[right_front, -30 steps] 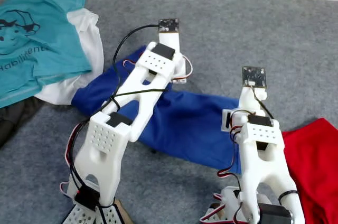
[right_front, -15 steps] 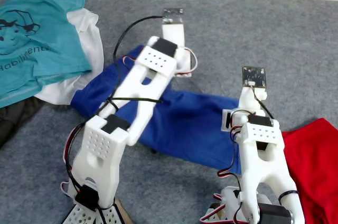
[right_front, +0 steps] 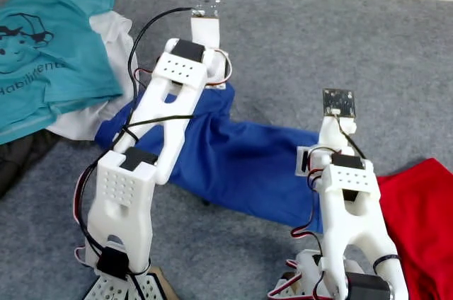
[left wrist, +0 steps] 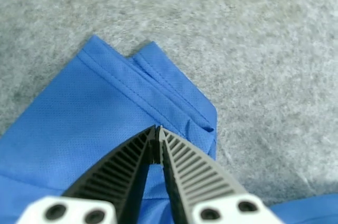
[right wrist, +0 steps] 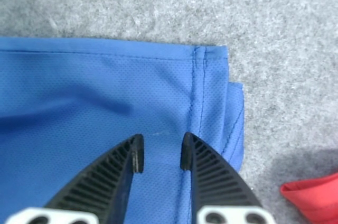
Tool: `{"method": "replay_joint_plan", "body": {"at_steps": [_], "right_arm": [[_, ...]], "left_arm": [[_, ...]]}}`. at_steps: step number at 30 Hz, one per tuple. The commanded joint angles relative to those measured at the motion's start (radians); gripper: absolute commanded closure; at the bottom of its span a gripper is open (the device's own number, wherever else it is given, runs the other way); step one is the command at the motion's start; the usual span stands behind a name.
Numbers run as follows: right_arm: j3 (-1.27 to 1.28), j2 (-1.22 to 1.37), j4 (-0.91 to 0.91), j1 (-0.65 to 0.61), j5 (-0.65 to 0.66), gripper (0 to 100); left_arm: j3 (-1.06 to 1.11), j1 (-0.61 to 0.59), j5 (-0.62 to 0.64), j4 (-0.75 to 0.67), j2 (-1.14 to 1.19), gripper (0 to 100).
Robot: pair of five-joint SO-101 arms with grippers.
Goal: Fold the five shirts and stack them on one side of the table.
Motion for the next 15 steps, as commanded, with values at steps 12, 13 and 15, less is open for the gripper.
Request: {"method": "replay_joint_plan", "body": {"at_steps": [12, 13, 15], "right_arm": [[-0.002, -0.022, -0.013, -0.008, 0.009, 86.8], [-0.002, -0.022, -0.013, -0.008, 0.009, 86.8], [-0.002, -0.022, -0.013, -0.008, 0.009, 86.8]], "left_arm": [[-0.039, 0.012, -0.018, -0.015, -0.045, 70], [-0.041, 0.012, -0.02, -0.02, -0.025, 70], [-0.041, 0.005, -0.02, -0.052, 0.018, 70]]}}
